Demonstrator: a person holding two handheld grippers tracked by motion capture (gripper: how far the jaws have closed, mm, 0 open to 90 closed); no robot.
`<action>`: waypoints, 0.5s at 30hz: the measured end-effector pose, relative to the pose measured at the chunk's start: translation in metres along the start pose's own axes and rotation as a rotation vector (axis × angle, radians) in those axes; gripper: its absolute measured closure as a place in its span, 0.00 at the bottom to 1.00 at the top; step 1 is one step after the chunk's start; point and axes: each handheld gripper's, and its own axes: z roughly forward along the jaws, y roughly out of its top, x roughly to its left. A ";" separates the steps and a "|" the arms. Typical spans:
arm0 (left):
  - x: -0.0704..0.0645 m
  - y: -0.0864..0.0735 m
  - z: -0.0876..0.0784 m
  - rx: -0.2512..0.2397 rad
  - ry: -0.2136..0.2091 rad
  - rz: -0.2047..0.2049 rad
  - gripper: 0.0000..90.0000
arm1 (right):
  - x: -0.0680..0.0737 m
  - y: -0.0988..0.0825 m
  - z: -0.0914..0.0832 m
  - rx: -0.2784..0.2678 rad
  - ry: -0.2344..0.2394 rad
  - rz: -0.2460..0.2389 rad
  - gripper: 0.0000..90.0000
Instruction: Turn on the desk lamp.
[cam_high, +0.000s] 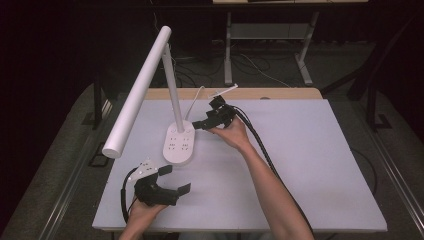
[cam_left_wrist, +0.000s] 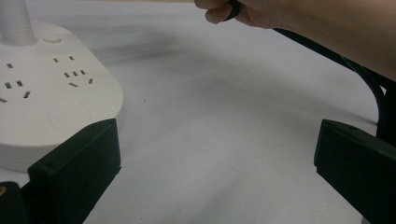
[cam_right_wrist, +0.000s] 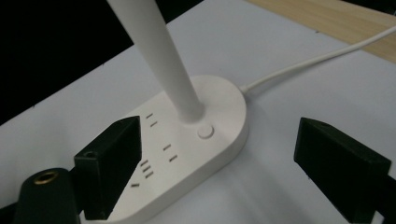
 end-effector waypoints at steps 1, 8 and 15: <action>0.000 0.000 0.000 -0.001 0.000 -0.001 0.00 | 0.000 0.000 0.001 -0.012 -0.003 0.009 0.16; 0.001 0.000 -0.001 -0.002 0.001 0.000 0.00 | -0.005 0.002 0.009 -0.046 0.014 0.043 0.26; 0.001 0.000 -0.001 -0.001 0.000 0.002 0.00 | -0.005 0.003 0.021 -0.024 0.023 0.036 0.41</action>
